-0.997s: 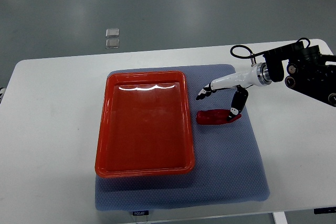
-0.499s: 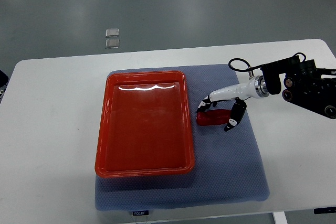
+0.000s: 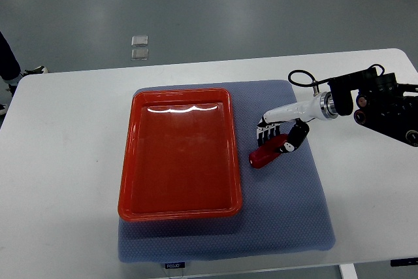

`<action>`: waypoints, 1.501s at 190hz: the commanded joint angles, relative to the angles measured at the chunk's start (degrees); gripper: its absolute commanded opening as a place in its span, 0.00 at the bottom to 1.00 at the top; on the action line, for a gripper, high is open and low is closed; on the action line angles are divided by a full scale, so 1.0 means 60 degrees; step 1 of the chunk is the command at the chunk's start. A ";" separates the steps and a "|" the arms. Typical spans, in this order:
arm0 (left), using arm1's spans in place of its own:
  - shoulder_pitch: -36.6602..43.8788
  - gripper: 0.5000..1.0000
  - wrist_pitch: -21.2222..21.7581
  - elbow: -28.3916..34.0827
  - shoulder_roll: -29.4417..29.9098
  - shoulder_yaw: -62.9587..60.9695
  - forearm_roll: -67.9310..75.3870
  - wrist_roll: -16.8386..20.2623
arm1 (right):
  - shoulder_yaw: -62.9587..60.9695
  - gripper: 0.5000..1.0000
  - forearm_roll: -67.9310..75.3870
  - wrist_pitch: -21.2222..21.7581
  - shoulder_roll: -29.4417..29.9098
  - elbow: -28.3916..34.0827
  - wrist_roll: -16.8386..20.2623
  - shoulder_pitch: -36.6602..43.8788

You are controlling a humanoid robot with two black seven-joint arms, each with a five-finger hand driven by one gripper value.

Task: Place red pepper on red tray
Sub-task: 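Close the right hand's fingers around the red pepper, then lift the pepper with the right hand and carry it over the tray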

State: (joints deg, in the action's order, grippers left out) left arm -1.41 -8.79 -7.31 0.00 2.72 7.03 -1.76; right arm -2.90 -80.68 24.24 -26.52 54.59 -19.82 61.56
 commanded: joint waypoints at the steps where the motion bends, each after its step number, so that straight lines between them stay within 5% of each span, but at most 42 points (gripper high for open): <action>1: 0.0000 1.00 0.0000 0.0002 0.0000 0.0000 0.0000 0.0000 | -0.0001 0.09 0.0000 0.0017 -0.0005 0.0013 -0.0008 0.0008; 14: 0.0000 1.00 0.0000 0.0002 0.0000 0.0000 0.0000 0.0000 | -0.0001 0.00 0.0000 0.0017 -0.0005 -0.0001 -0.0008 0.0038; 127: 0.0000 1.00 0.0000 0.0002 0.0000 0.0000 0.0000 0.0000 | -0.0177 0.00 0.0117 -0.0027 -0.0151 -0.0016 -0.0066 0.1048; 158: 0.0000 1.00 0.0000 0.0002 0.0000 0.0000 0.0000 0.0000 | -0.0367 0.00 0.0205 -0.0672 0.0083 -0.0031 -0.0066 0.1298; 286: 0.0000 1.00 0.0000 0.0002 0.0000 0.0000 0.0000 0.0000 | -0.1217 0.02 0.0176 -0.2049 0.3365 -0.1525 -0.0052 0.0228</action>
State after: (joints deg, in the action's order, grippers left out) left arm -1.39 -8.79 -7.30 0.00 2.72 7.03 -1.76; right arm -10.27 -79.60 13.17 -7.35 46.09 -20.24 64.43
